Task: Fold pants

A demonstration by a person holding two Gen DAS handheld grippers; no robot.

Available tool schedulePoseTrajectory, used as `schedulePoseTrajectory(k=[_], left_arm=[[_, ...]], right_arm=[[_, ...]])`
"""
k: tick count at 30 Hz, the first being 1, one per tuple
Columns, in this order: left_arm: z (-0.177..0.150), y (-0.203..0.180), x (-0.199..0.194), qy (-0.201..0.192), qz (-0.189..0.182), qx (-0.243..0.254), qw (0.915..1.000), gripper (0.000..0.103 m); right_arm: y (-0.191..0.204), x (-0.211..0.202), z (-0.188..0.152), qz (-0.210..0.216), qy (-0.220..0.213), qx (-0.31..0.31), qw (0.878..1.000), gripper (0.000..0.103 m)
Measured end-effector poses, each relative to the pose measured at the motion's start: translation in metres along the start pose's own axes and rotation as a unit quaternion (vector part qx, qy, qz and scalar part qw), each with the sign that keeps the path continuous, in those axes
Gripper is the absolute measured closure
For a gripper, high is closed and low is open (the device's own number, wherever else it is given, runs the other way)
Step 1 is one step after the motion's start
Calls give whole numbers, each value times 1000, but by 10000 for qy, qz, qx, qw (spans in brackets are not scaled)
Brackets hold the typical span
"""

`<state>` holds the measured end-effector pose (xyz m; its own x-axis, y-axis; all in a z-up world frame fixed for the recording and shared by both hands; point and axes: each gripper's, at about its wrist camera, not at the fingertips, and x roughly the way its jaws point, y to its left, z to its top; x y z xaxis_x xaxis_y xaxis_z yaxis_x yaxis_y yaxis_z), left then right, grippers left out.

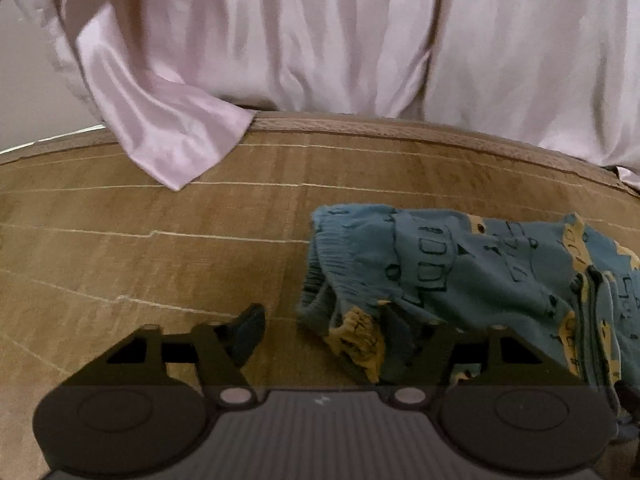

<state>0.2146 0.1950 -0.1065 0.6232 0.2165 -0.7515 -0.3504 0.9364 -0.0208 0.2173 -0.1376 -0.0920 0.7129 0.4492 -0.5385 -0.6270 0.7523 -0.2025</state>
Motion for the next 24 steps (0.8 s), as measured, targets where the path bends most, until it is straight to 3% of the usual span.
schedulePoseTrajectory(k=[2, 4, 10, 17, 24], left_arm=[[0, -4, -1, -44, -54, 124, 9999, 52], [1, -9, 0, -49, -67, 239, 9997, 57], [2, -22, -6, -206, 110, 416, 9989, 82], [5, -41, -20, -349, 419, 751, 9957, 86], [13, -49, -40, -491, 232, 886, 9946, 86]], right_arm=[[0, 0, 0, 1, -1, 2, 10000, 1], [0, 0, -1, -1, -2, 23, 10000, 1], [0, 0, -3, 16, -19, 81, 10000, 1], [-2, -2, -5, 19, -86, 81, 9999, 1], [-6, -5, -4, -16, -130, 138, 9998, 1]])
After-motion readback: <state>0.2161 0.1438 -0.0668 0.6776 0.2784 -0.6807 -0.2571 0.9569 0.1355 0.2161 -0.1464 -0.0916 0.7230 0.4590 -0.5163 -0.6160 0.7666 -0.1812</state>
